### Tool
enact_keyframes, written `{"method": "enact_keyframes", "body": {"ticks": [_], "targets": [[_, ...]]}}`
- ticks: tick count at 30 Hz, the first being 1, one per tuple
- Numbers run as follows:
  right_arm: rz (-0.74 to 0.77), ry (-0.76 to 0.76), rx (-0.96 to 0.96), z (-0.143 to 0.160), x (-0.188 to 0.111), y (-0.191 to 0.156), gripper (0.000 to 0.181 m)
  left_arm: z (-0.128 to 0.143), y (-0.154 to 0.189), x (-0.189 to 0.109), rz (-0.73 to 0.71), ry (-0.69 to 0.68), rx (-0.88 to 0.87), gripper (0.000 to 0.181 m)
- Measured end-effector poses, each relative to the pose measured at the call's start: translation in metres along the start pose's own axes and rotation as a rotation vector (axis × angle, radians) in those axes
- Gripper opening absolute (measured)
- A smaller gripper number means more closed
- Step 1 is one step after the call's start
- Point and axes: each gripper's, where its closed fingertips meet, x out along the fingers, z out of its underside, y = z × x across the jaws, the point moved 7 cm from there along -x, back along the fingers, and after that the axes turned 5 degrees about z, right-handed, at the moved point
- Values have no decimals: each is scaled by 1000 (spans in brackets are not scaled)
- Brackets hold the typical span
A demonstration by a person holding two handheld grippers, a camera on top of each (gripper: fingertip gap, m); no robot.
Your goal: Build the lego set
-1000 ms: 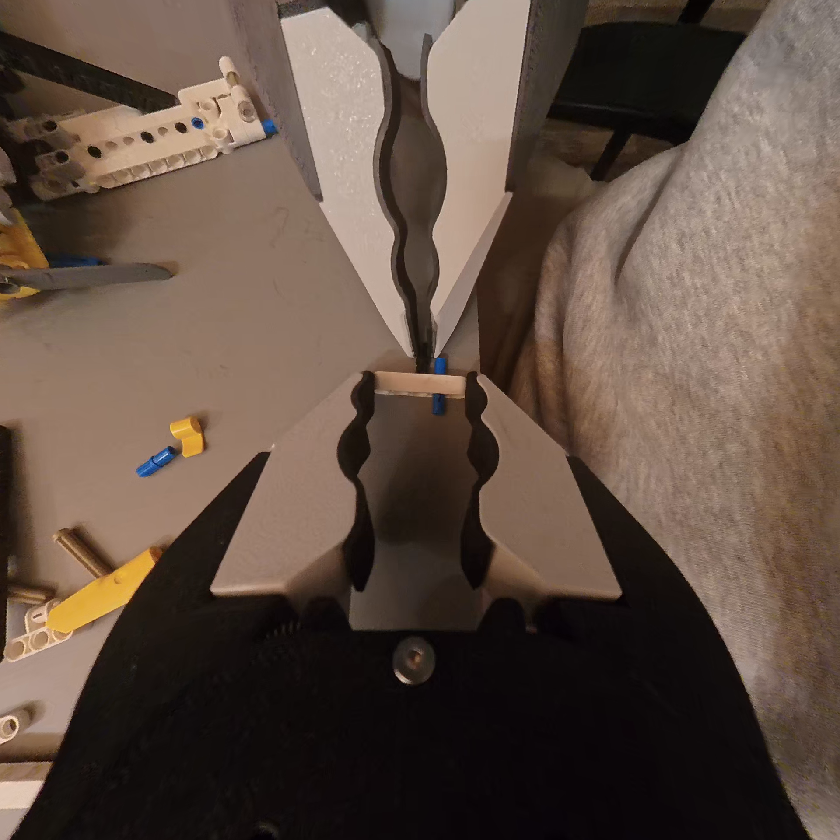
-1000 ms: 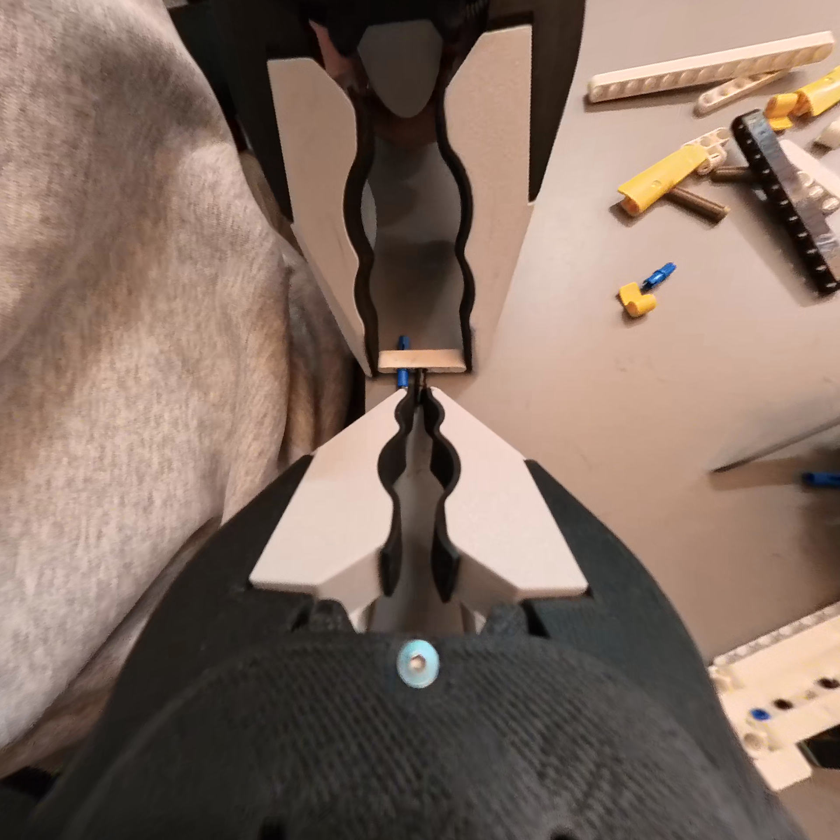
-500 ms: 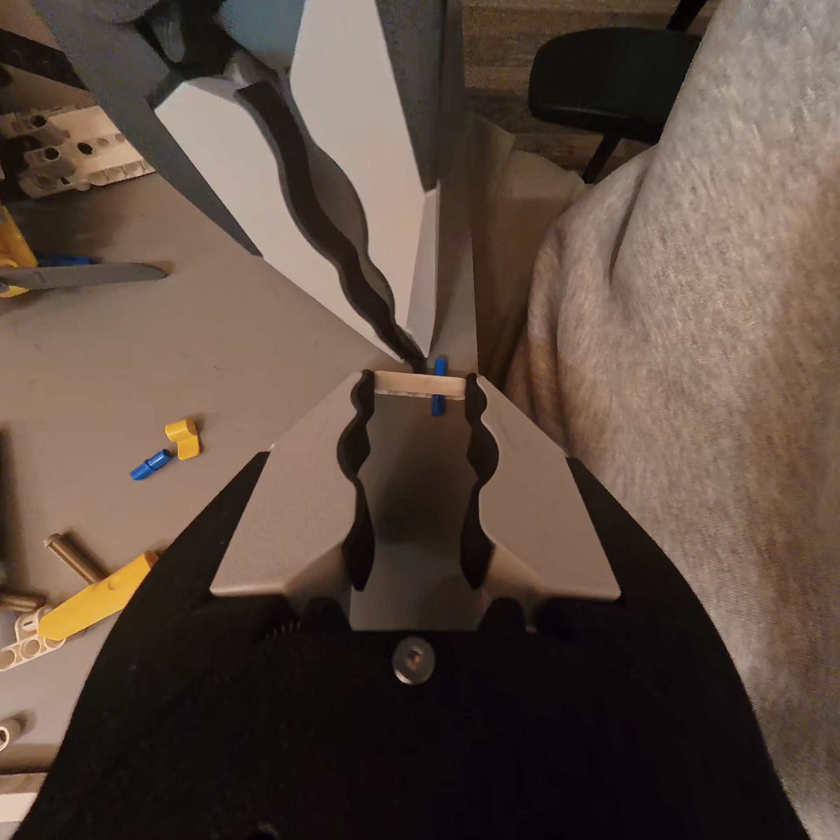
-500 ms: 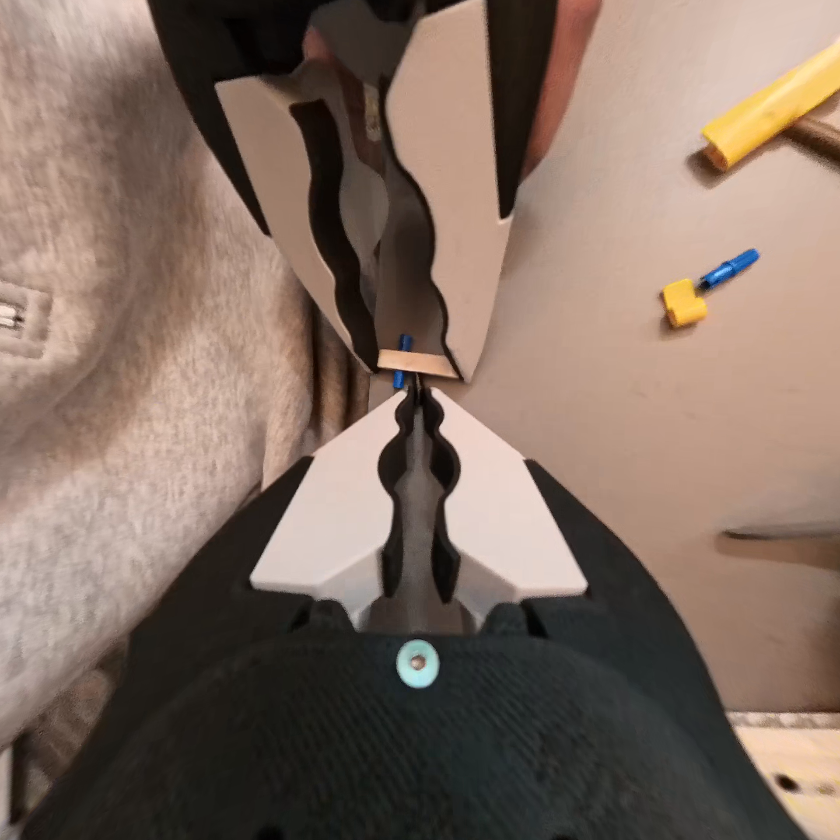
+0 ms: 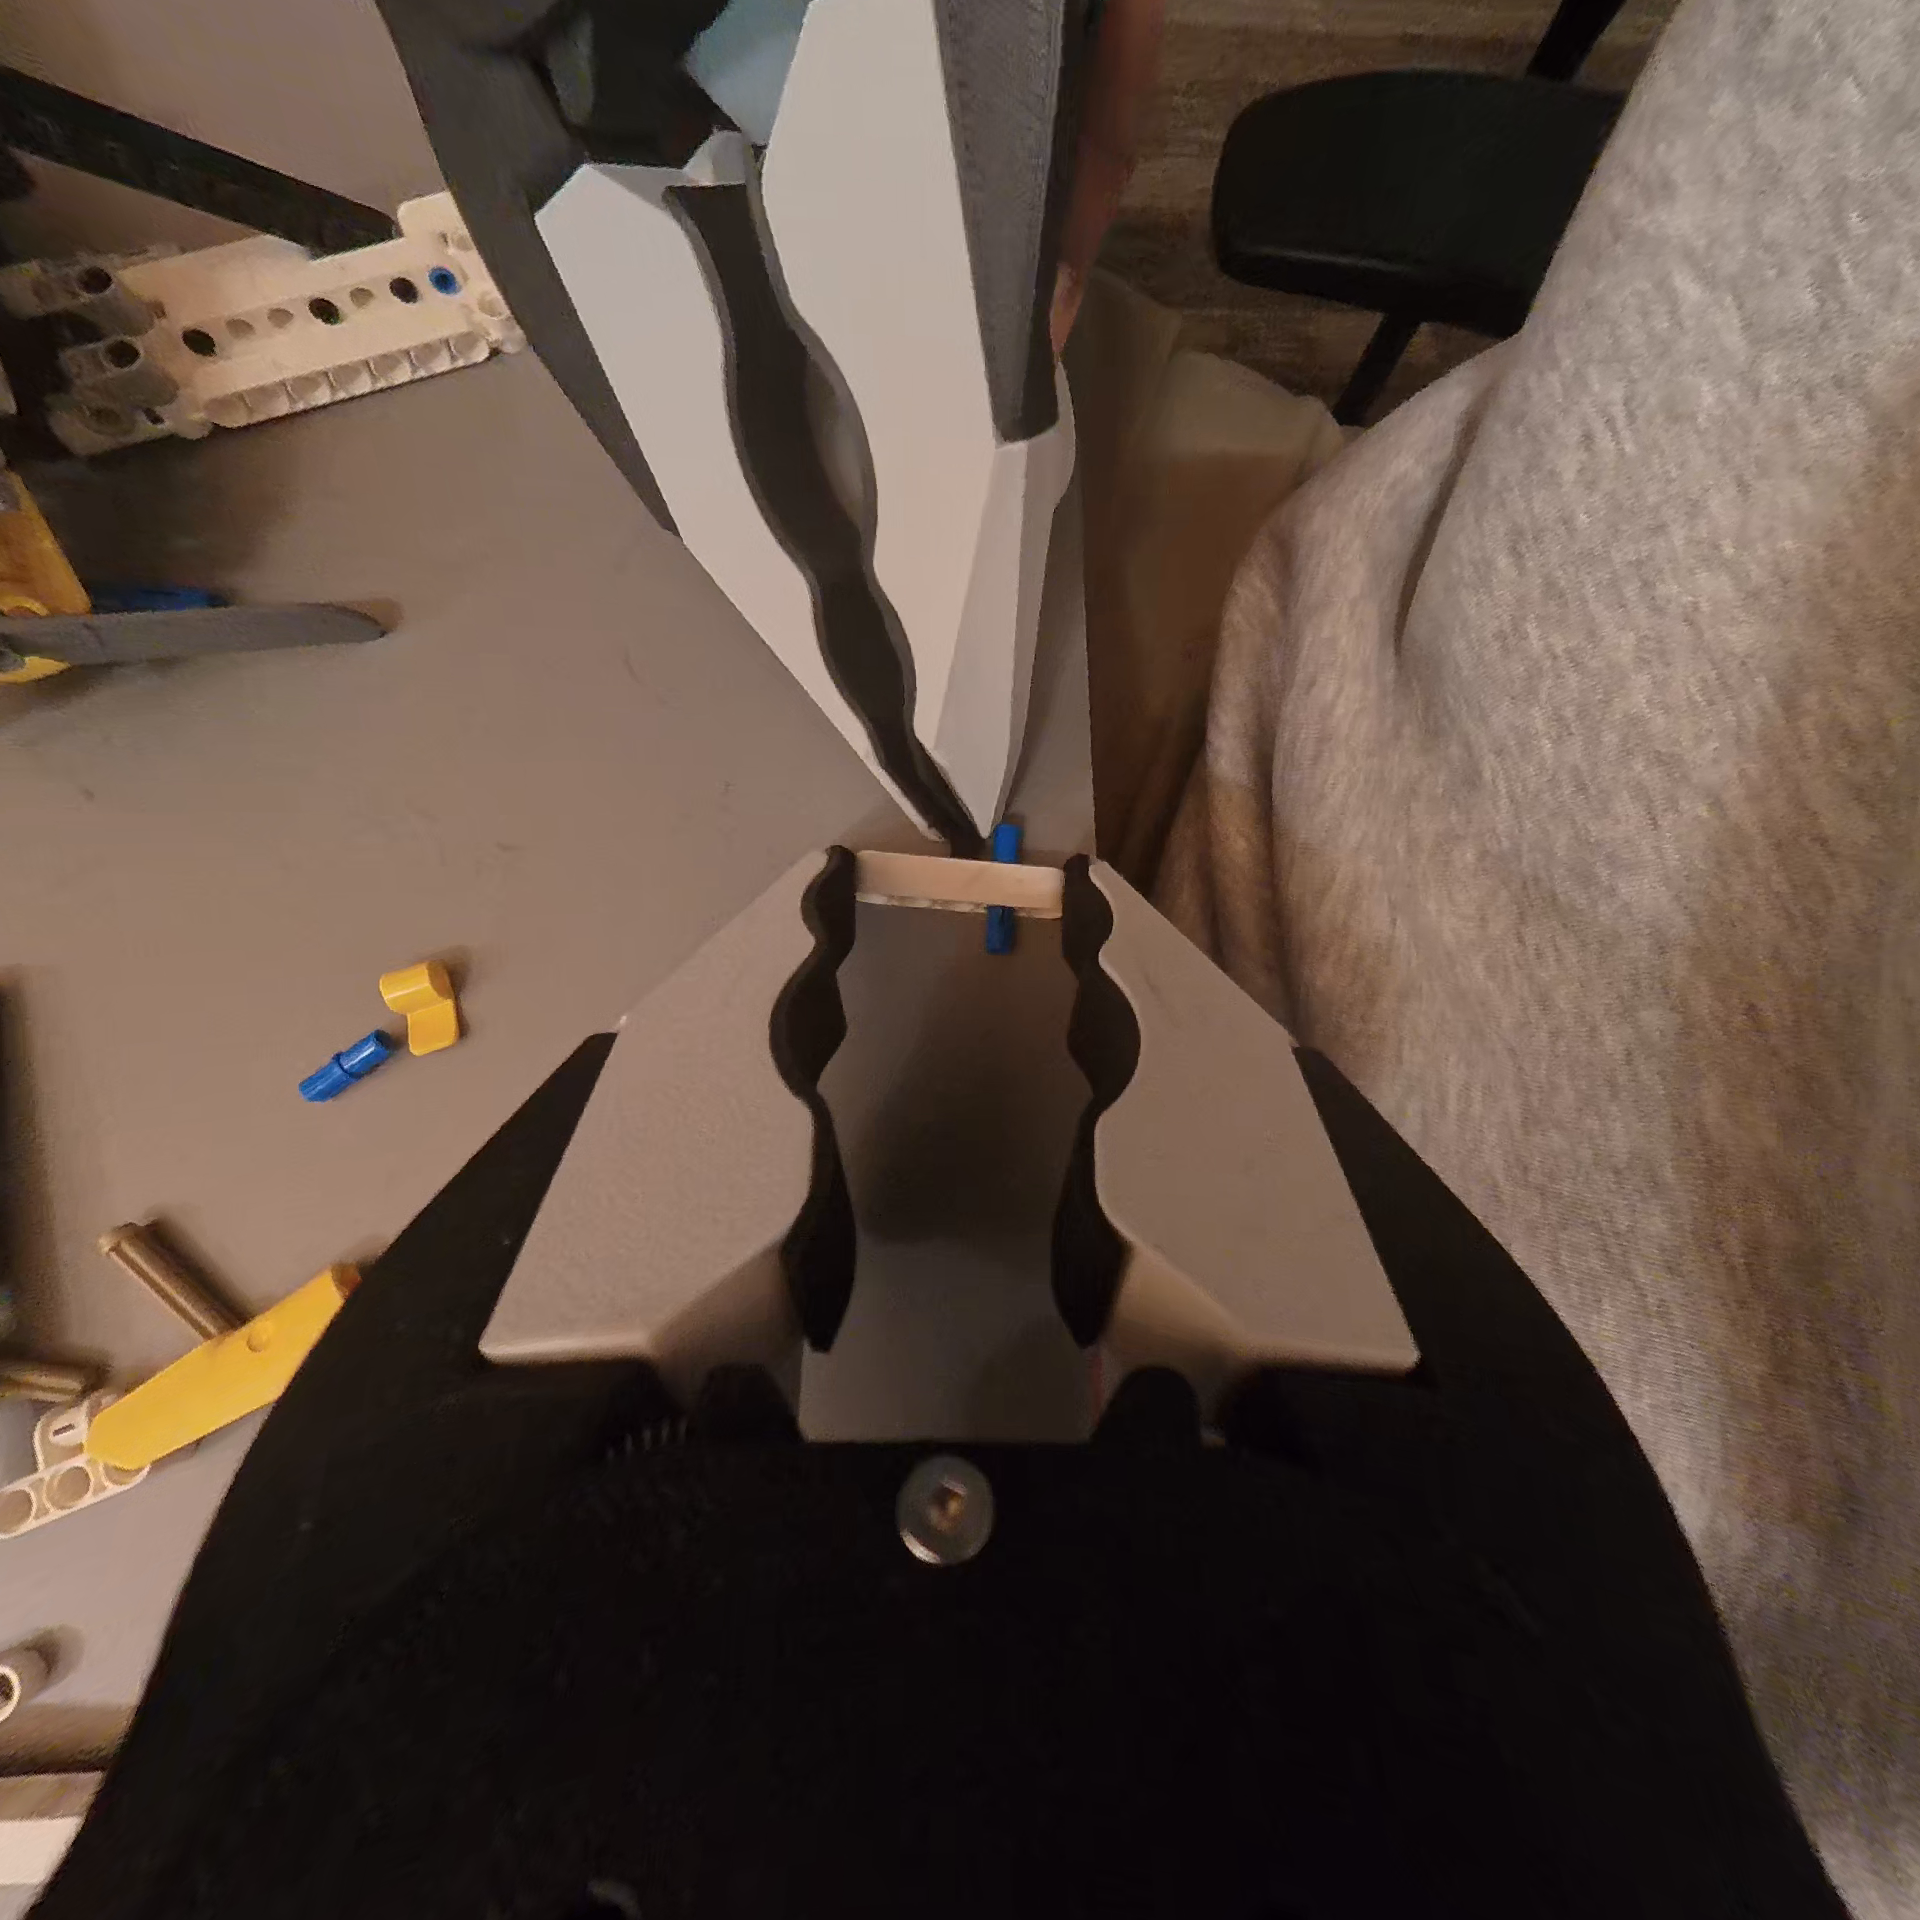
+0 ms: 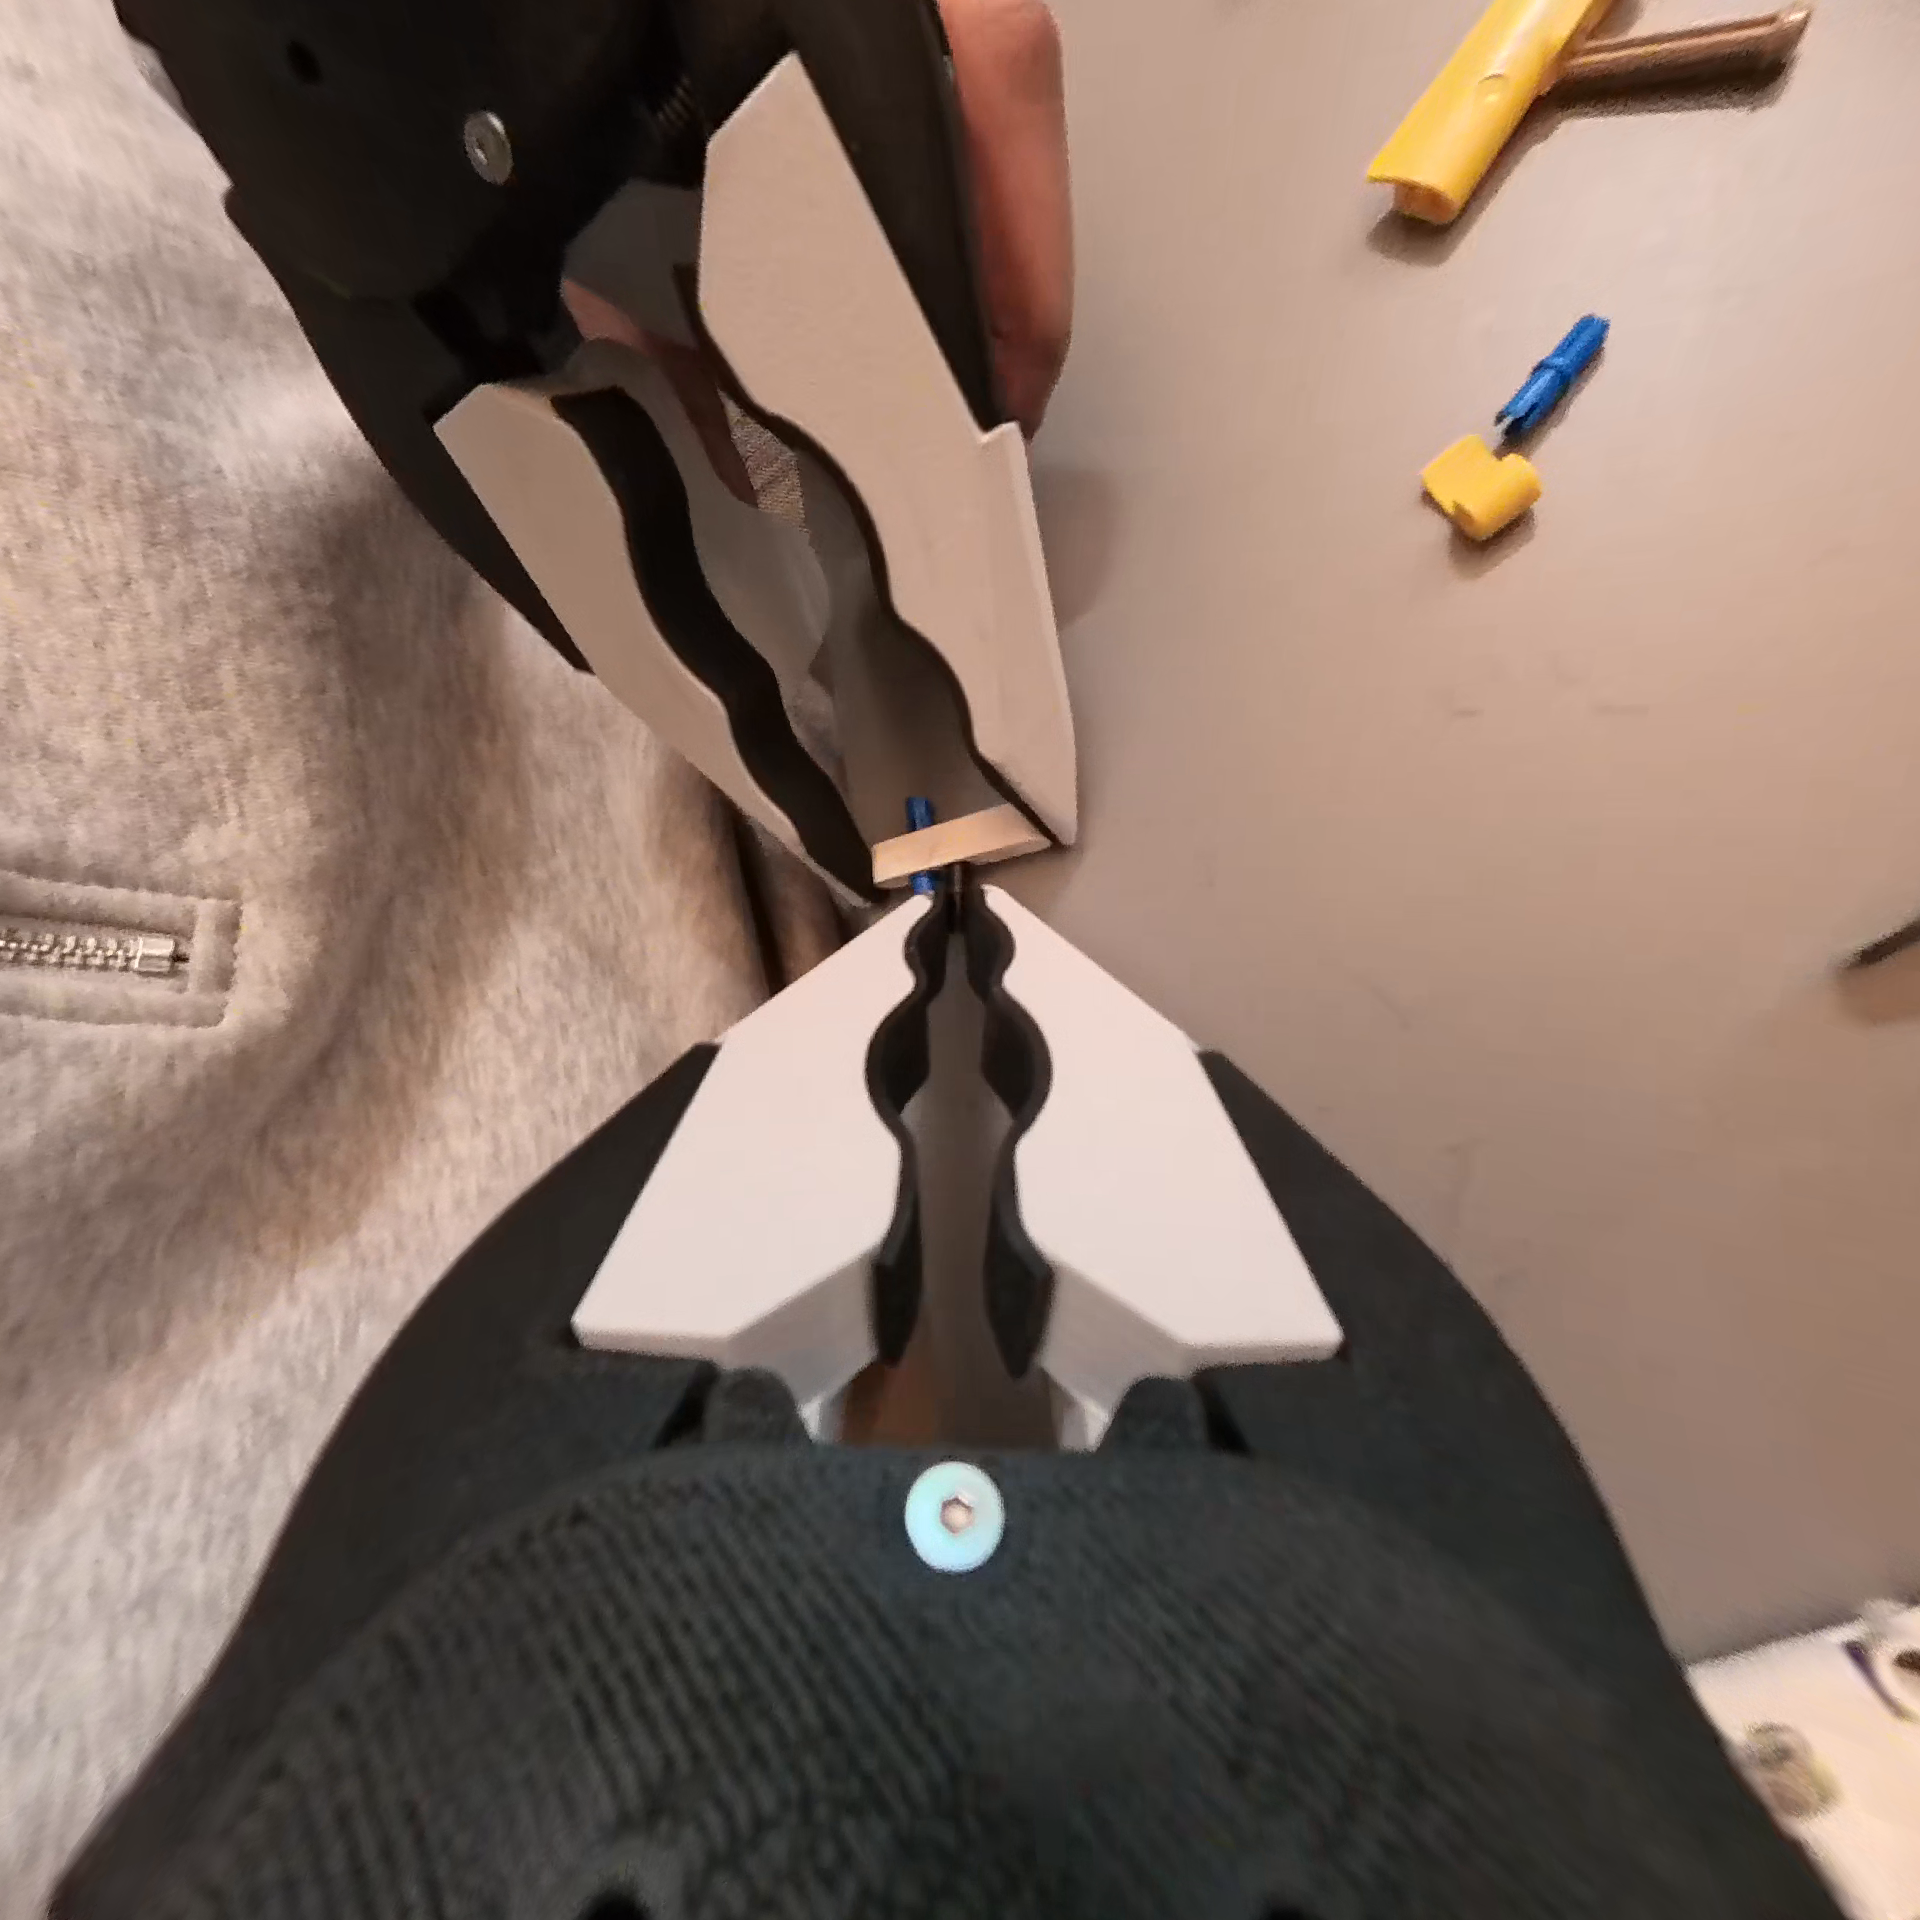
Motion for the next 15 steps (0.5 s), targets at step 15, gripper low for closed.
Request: {"method": "enact_keyframes", "body": {"ticks": [15], "targets": [[42, 113, -22, 4, -5, -1, 1, -1, 0, 0, -9, -2, 1, 42]]}}
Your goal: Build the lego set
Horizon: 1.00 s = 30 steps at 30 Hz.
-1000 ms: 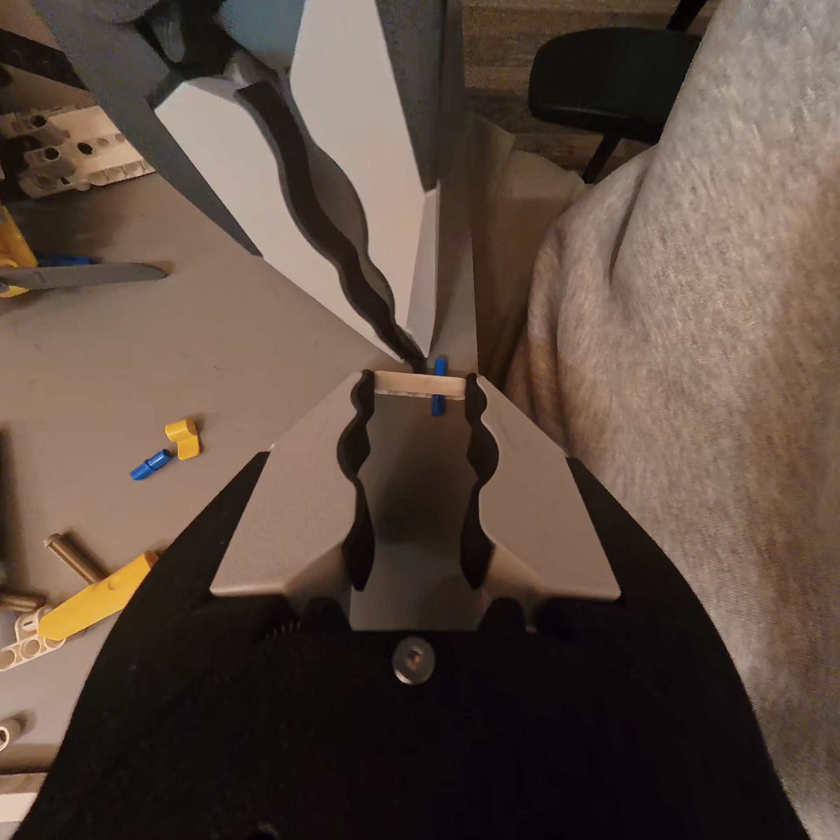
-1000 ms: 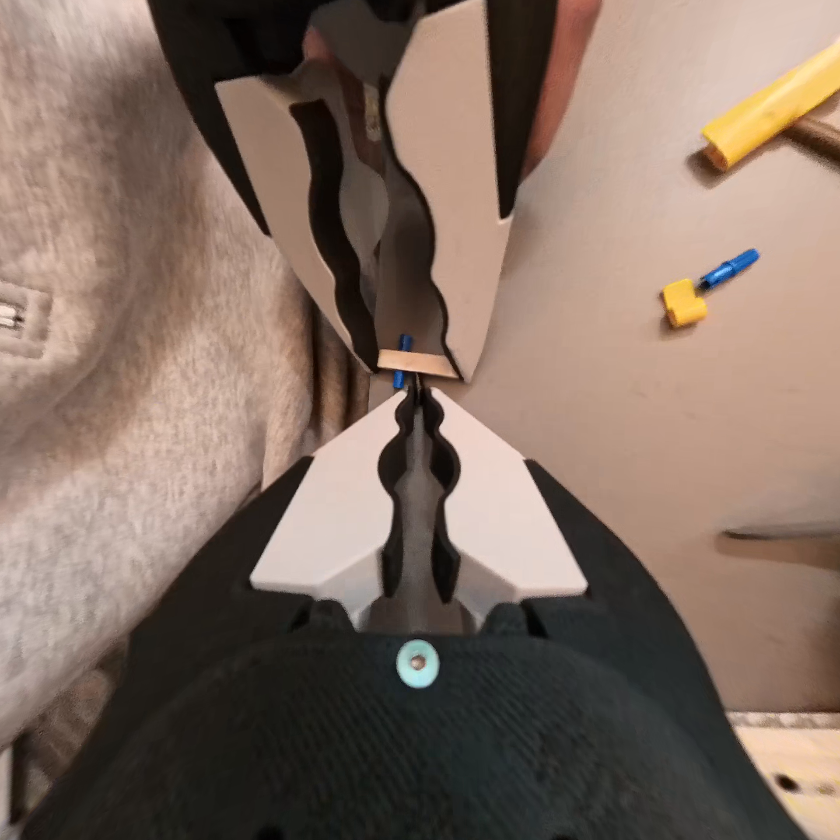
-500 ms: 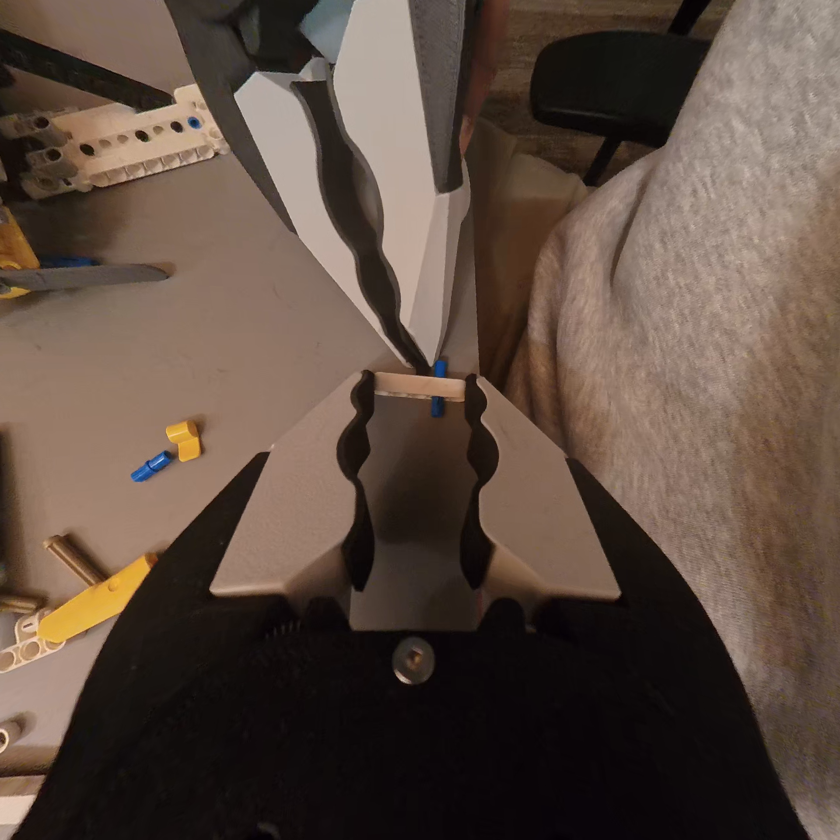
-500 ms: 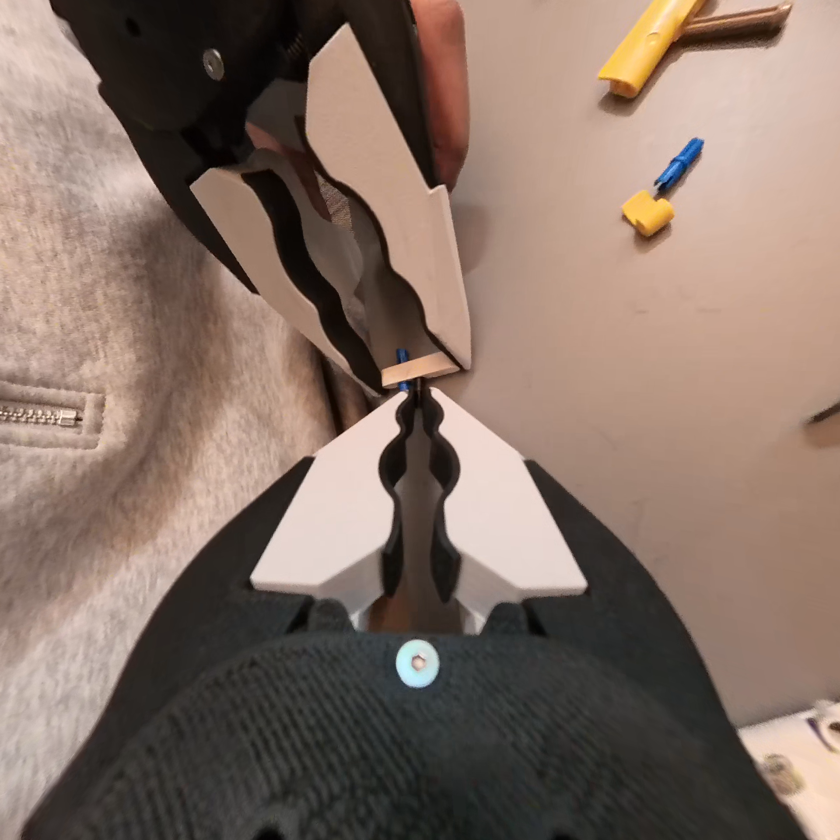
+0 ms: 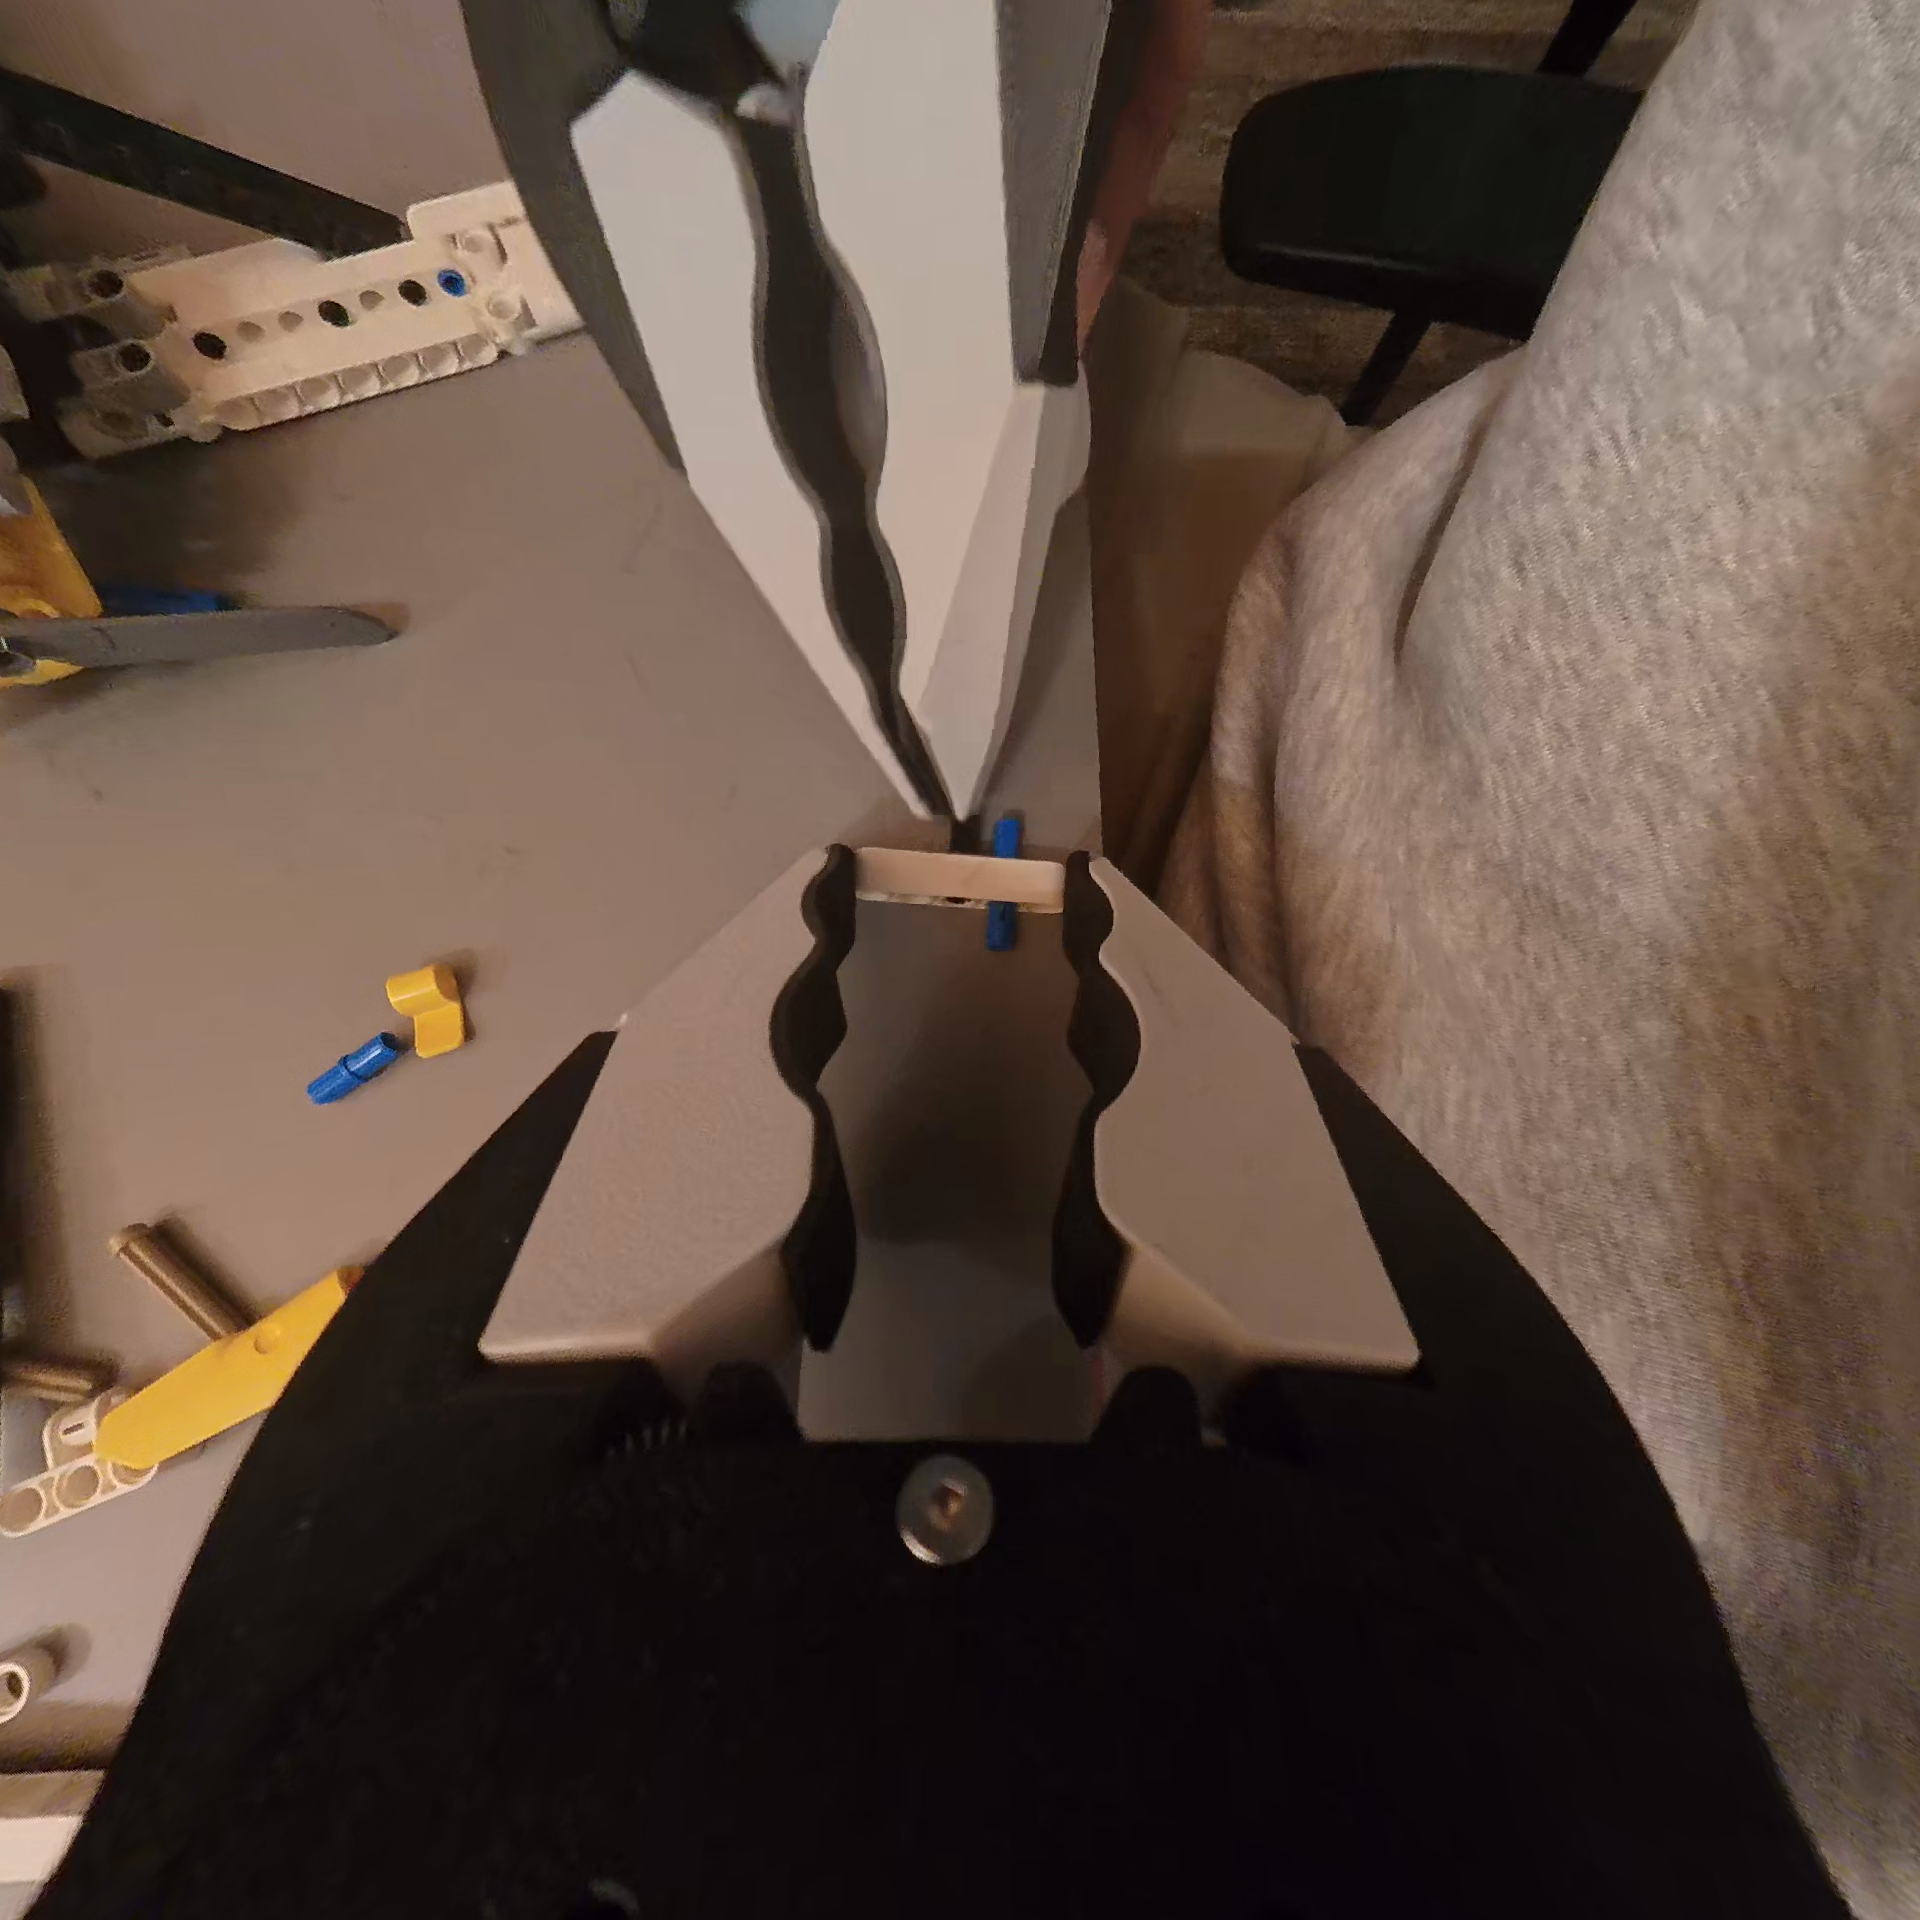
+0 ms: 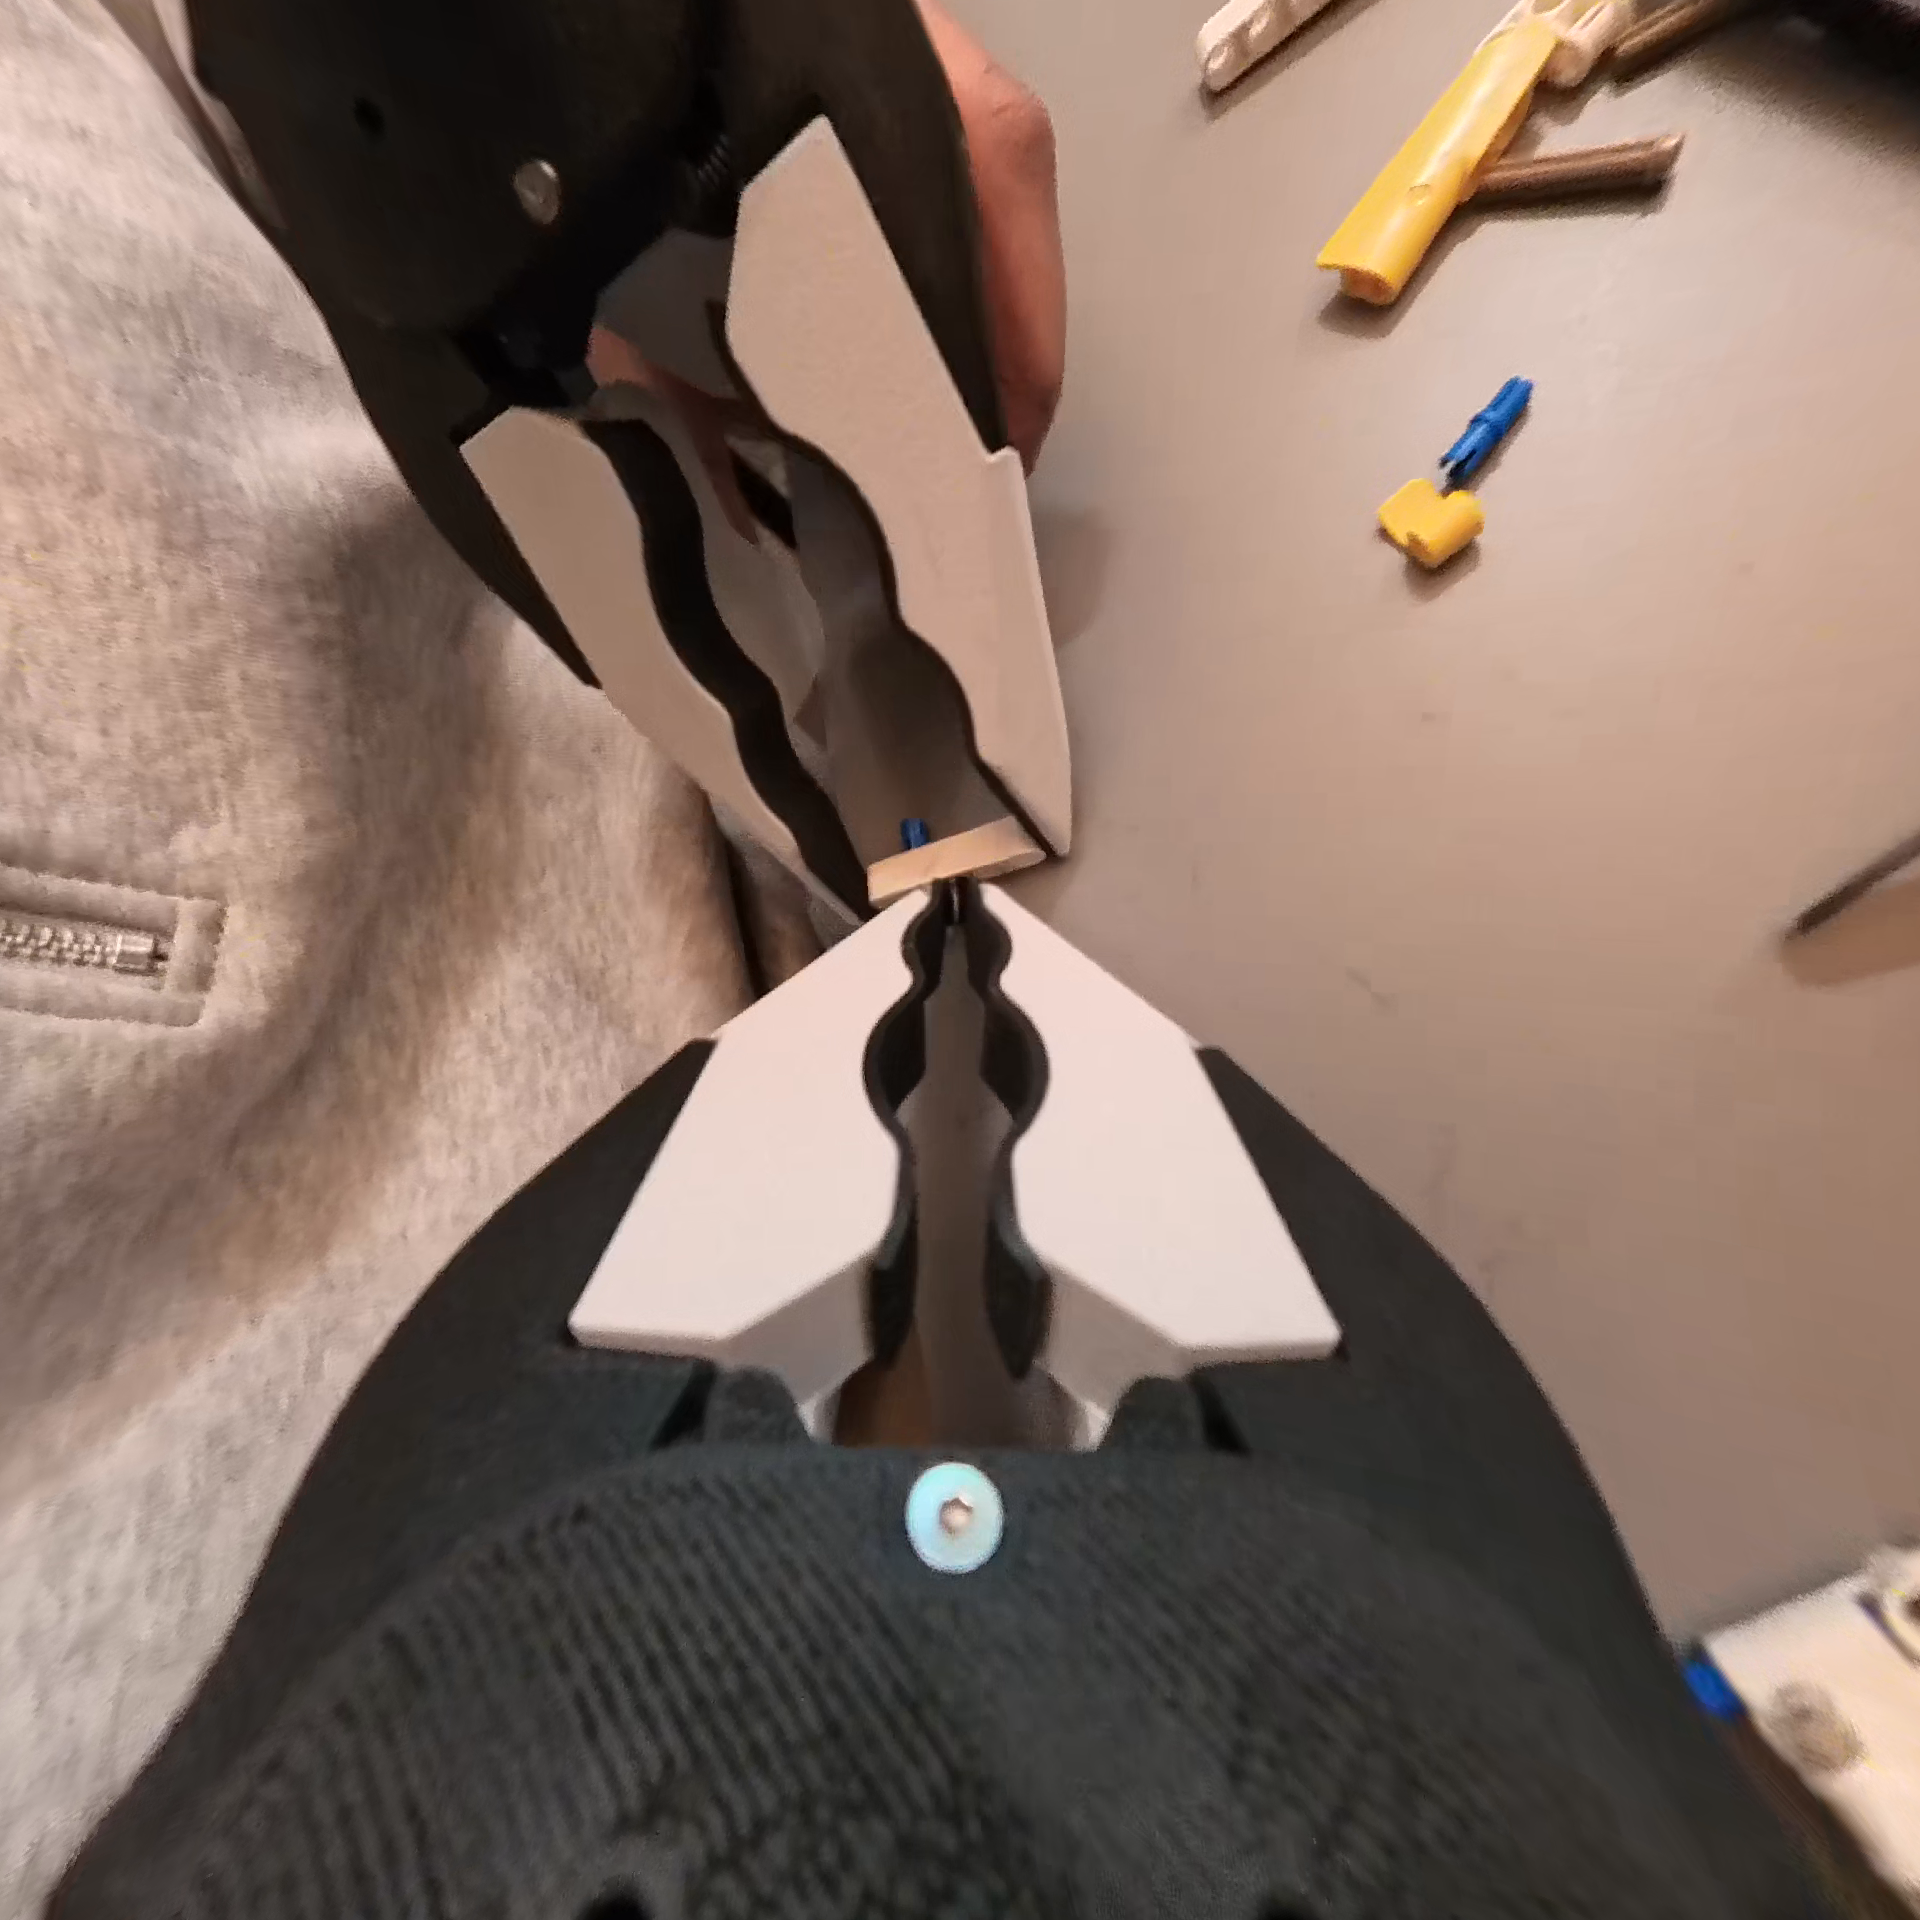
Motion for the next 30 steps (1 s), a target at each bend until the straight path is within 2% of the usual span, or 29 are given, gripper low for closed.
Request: {"method": "enact_keyframes", "body": {"ticks": [4, 9, 14, 16, 18, 22, 26, 30], "targets": [[58, 62, -11, 5, -11, 0, 0, 0, -1, 0, 9, 2, -9, 42], [51, 84, -35, 6, -6, -5, 1, -1, -1, 0, 6, 5, -14, 42], [258, 90, -120, 10, -9, -2, 7, -10, -8, 6, -1, 16, -47, 42], [347, 120, -107, 11, -17, 0, 3, -12, -16, 8, -25, 9, -35, 45], [412, 177, -78, 13, -26, 2, 3, -14, -24, 9, -50, -6, -9, 60], [491, 358, 13, 15, -39, 6, 7, -18, -41, 6, -124, 5, 0, 65], [598, 528, 60, 18, -47, 10, 13, -20, -57, -9, -188, 147, -91, 65], [649, 624, 91, 14, -49, 9, 16, -22, -64, -37, -200, 412, -214, 62]]}}
